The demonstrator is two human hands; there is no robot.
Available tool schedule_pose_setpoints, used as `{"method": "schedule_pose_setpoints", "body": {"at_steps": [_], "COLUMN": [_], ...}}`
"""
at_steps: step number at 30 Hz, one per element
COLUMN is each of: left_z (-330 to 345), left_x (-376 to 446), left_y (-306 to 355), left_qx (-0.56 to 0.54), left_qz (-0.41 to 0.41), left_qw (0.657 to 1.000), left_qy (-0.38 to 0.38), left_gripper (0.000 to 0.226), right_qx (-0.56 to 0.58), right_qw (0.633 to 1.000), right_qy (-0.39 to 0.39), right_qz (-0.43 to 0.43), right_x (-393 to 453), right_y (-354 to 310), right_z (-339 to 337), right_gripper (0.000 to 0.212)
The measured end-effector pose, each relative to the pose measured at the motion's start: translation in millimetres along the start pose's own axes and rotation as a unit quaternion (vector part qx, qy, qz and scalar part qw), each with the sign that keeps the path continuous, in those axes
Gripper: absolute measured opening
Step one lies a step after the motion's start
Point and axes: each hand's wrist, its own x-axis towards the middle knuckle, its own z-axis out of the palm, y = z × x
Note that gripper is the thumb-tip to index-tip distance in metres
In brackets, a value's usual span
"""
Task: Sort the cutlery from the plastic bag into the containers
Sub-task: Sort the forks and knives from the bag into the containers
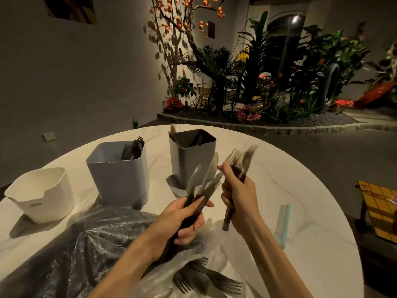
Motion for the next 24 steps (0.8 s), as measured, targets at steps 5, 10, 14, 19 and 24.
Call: {"method": "schedule_pose_setpoints", "body": {"at_steps": [5,10,14,19,24], "left_z": [-2,-2,0,2,18], "left_x": [3,4,5,14,40], "left_y": [0,1,3,22,50], "left_qx": [-0.043,-0.082,-0.069,0.043,0.16], "left_qz": [0.016,0.049,0.091,0.16,0.233], "left_qw": [0.999,0.995,0.992,0.979,0.943], "left_qy": [0.02,0.012,0.046,0.116,0.177], "left_gripper": [0.049,0.044,0.037,0.05,0.056], "right_qx": [0.213,0.16,0.093,-0.077,-0.053], "right_qw": [0.971,0.985,0.988,0.993,0.996], "right_qy": [0.106,0.023,-0.104,-0.052,-0.036], "right_qz": [0.005,0.053,0.063,-0.071,-0.058], "right_x": [11,9,0,-7,-1], "right_y": [-14,-7,-7,-6,0], "right_z": [-26,-19,-8,-3,-2], "right_gripper": [0.031,0.032,0.031,0.041,0.045]}}
